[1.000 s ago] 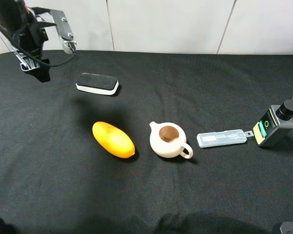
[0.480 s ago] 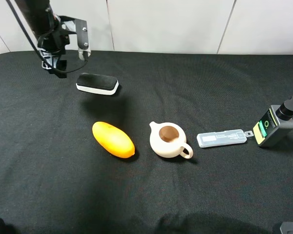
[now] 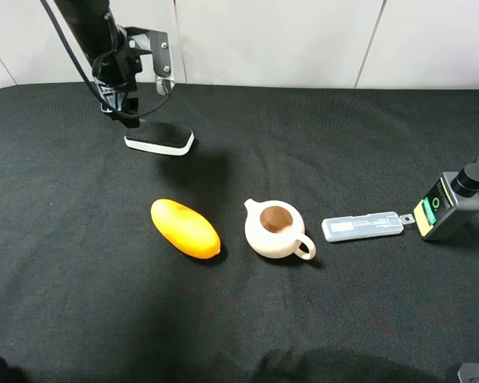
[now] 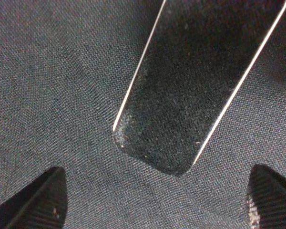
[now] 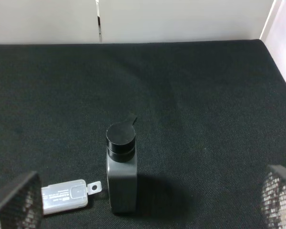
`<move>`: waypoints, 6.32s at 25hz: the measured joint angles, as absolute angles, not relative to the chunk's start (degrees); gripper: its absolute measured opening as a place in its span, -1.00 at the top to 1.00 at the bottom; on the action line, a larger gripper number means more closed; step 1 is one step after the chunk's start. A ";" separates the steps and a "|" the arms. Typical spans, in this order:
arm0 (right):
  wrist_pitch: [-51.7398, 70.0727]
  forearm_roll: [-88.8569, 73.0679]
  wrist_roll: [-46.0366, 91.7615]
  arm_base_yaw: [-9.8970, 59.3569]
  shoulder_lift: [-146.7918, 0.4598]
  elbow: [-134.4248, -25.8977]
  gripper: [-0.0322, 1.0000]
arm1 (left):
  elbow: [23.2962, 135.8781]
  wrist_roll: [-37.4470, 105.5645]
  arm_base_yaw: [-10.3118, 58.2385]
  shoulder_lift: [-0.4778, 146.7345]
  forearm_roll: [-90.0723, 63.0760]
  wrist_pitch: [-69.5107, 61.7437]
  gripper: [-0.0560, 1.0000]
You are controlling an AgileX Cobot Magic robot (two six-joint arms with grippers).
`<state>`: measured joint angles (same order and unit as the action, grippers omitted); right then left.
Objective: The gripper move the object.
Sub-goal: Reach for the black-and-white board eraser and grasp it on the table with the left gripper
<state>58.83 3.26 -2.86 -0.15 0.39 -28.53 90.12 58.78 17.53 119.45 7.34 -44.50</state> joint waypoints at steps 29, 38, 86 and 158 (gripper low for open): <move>58.67 3.09 -2.86 -0.15 0.39 -28.53 -0.41 | 98.92 65.37 18.49 129.93 4.38 -52.59 -0.61; 58.67 3.09 -2.86 -0.15 0.39 -28.53 -0.41 | 98.97 68.71 18.49 131.03 4.38 -51.10 -0.61; 58.67 3.09 -2.86 -0.15 0.39 -28.53 -0.41 | 103.26 70.87 18.92 133.60 4.38 -50.67 -0.61; 58.62 3.07 -2.86 -0.15 0.39 -28.53 -0.41 | 103.51 76.25 18.97 135.59 0.00 -52.55 -0.41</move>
